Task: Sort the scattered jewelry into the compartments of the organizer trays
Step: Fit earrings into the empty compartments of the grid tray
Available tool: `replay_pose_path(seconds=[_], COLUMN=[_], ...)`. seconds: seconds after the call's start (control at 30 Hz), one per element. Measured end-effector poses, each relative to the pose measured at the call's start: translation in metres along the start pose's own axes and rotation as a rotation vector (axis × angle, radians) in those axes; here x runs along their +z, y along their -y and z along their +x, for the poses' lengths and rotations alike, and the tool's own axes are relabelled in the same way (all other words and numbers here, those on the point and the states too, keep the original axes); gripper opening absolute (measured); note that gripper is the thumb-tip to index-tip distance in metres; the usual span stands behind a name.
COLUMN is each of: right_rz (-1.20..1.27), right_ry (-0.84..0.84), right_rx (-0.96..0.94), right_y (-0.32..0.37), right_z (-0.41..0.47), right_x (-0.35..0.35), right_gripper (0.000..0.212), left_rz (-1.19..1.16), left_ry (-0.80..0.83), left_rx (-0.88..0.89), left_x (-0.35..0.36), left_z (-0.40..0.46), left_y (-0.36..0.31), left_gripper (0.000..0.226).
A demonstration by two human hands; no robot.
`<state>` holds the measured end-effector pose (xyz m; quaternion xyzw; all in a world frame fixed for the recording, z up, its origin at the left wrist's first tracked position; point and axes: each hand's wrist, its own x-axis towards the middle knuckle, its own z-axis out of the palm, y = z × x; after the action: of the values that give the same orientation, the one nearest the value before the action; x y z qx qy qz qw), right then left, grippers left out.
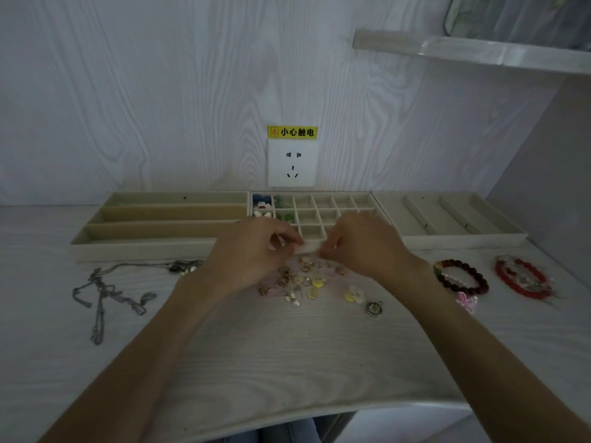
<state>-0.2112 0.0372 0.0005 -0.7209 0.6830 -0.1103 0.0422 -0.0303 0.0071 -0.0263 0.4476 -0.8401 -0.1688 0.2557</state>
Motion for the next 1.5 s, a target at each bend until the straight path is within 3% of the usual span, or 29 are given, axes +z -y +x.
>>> replay_pose_path(seconds=[0.1, 0.33, 0.5, 0.63, 0.73, 0.87, 1.1, 1.5], right_rz=[-0.009, 0.1, 0.121, 0.053, 0.039, 0.079, 0.089, 0.568], right_ry=[0.019, 0.047, -0.023, 0.236, 0.218, 0.15, 0.208, 0.206], right_rx=[0.039, -0.001, -0.011, -0.049, -0.037, -0.06, -0.119, -0.122], right_y=[0.005, 0.002, -0.003, 0.001, 0.004, -0.001, -0.004, -0.001], right_z=[0.003, -0.011, -0.02, -0.026, -0.028, -0.028, -0.028, -0.008], right_x=[0.005, 0.005, -0.008, -0.014, -0.002, -0.002, -0.002, -0.05], right_gripper=[0.034, 0.019, 0.017, 0.016, 0.017, 0.009, 0.005, 0.007], left_rz=[0.005, -0.037, -0.13, 0.077, 0.085, 0.006, -0.169, -0.635], left_ry=[-0.046, -0.185, 0.043, 0.225, 0.257, 0.269, 0.242, 0.11], left_rx=[-0.024, -0.09, 0.045, 0.182, 0.175, 0.123, 0.059, -0.031], left_x=[-0.002, -0.015, -0.007, 0.008, 0.01, 0.005, -0.002, -0.019], left_z=[0.001, 0.003, -0.001, -0.003, -0.002, -0.004, -0.002, 0.0], left_y=[0.003, 0.009, 0.002, -0.006, -0.005, -0.006, -0.002, -0.018], left_gripper=[0.016, 0.014, 0.016, 0.024, 0.026, 0.022, 0.027, 0.026])
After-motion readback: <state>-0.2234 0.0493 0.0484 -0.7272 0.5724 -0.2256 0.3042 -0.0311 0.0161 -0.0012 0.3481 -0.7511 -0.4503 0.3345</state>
